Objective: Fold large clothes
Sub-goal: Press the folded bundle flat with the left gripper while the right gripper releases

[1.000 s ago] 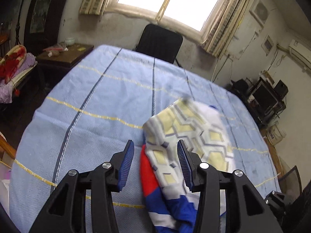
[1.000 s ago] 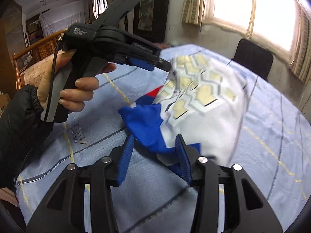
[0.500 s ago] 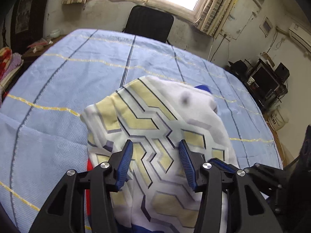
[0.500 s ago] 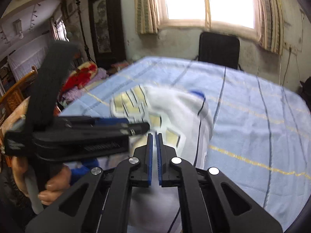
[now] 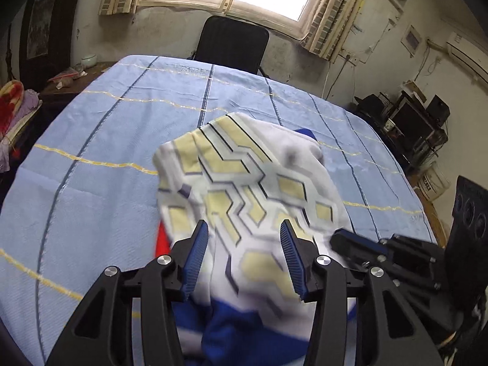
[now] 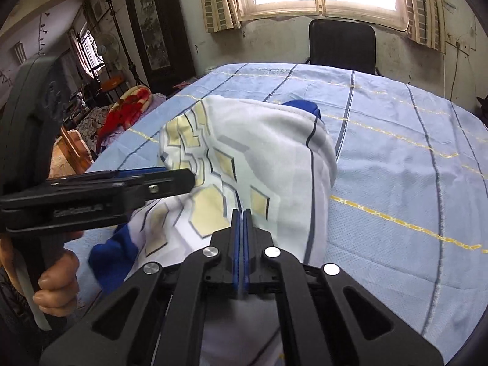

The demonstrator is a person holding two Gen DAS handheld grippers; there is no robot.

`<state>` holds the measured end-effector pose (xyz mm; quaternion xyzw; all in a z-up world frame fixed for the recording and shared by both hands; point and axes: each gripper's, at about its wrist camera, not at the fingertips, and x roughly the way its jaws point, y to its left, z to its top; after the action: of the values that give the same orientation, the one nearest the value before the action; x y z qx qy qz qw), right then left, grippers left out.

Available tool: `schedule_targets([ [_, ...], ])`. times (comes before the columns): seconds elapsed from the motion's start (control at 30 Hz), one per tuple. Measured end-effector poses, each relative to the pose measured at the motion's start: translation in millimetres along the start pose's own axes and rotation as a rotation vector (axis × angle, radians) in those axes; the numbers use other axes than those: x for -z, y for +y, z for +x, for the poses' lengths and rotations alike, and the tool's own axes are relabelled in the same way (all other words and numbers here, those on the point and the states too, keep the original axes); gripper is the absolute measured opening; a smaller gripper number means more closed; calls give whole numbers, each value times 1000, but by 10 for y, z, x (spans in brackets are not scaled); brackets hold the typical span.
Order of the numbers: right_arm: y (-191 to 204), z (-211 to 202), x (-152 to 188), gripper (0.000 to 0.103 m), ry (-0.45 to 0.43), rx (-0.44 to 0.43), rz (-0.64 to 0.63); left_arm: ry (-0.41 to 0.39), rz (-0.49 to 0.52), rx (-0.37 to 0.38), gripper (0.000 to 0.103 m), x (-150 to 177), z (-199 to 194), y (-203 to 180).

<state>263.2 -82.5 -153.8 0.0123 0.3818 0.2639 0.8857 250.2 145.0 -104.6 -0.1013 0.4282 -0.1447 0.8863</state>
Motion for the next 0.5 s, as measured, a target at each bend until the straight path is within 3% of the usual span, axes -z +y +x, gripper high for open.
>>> schedule_targets([
  [0.13, 92, -329, 136, 3, -25, -23, -39, 35, 42, -56, 49, 226, -88, 11],
  [0.27, 241, -503, 374, 4, -23, -37, -97, 107, 75, -128, 52, 483, 163, 7],
  [0.4, 252, -284, 563, 2, 67, -19, -118, 93, 111, -166, 55, 558, 247, -33],
  [0.5, 174, -168, 651, 0, 56, -39, -98, 85, 97, -154, 56, 572, 238, -2],
])
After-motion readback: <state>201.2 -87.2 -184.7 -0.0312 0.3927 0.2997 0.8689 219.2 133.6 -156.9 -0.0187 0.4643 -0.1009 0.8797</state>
